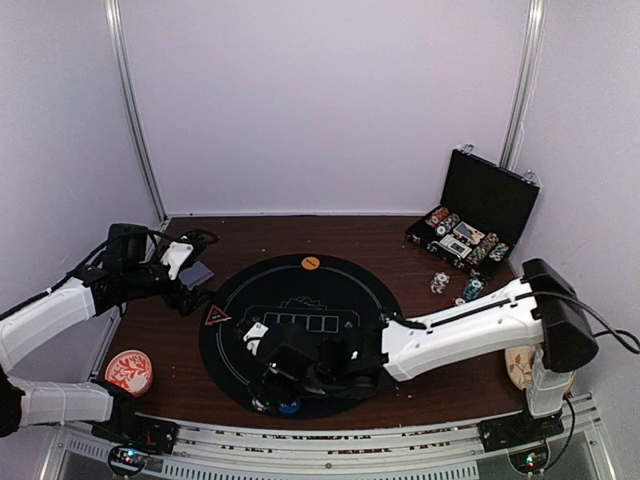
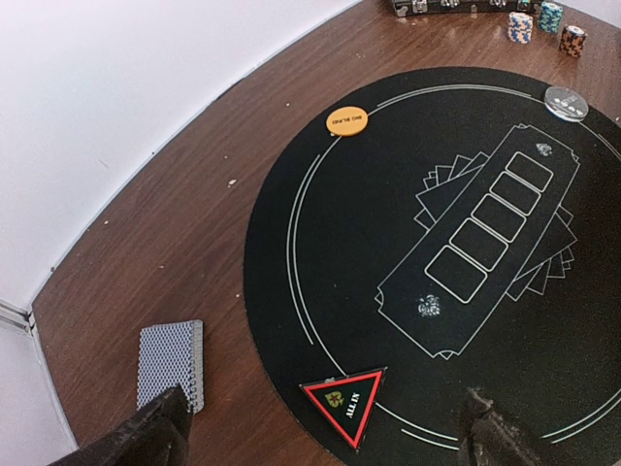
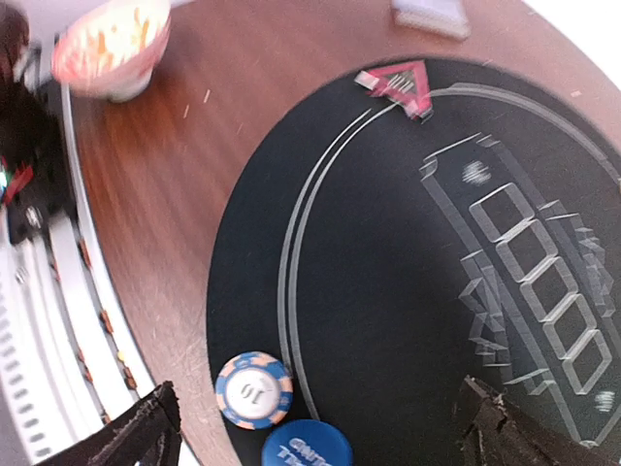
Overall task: Distribute texas hold em gaming equipment
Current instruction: Place the poker chips pile in the small blind area, then pick up the pile of poker chips from the pile of poker chips.
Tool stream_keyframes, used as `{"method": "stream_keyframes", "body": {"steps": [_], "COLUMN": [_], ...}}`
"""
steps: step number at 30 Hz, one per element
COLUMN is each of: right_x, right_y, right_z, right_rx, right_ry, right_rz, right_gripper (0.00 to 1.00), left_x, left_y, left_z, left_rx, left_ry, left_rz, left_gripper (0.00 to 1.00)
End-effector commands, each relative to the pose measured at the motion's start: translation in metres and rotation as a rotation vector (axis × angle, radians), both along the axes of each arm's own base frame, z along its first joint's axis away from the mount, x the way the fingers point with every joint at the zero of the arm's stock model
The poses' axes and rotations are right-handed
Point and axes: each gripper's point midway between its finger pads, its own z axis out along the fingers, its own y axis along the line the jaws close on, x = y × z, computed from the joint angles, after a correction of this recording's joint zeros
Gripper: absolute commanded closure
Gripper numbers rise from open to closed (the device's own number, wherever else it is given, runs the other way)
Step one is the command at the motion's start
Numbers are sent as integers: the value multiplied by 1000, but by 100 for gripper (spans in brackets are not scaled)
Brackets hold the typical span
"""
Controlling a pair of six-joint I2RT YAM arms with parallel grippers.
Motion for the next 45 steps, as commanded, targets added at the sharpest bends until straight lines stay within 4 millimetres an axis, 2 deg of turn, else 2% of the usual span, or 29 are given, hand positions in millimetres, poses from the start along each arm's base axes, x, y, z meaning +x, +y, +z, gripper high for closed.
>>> {"method": "stream_keyframes", "body": {"steps": [1, 5, 10, 15, 22, 25, 31, 38, 45], "right_x": [60, 122, 187, 231, 270, 279, 289, 283, 281], "right_y": [-49, -115, -205, -283, -362, -383, -405, -419, -417], "right_z": [49, 77, 85, 68, 27, 19, 2, -33, -43], "right_rx": [59, 69, 61, 15, -61, -41, -38, -22, -7], "right_ry": [-32, -81, -115, -119, -102, -78, -52, 22, 54], "right_rz": [-194, -422, -689, -907, -1120, -1183, -1260, -1278, -1259], "right_gripper": [0, 0, 0, 0, 0, 0, 1, 5, 11], "left_x": [5, 5, 6, 5, 5, 5, 5, 5, 4], "left_y": [0, 0, 1, 0, 0, 0, -1, -1, -2], "left_z": [8, 6, 7, 8, 7, 6, 6, 5, 7], "left_rx": [-9, -7, -6, -8, -8, -8, -7, -8, -11], "left_ry": [-49, -43, -47, -50, -46, -42, -42, -38, -46], "left_rz": [-2, -1, 3, 2, -1, -3, -5, -8, -10], "left_gripper": [2, 2, 2, 2, 2, 2, 2, 2, 2]}}
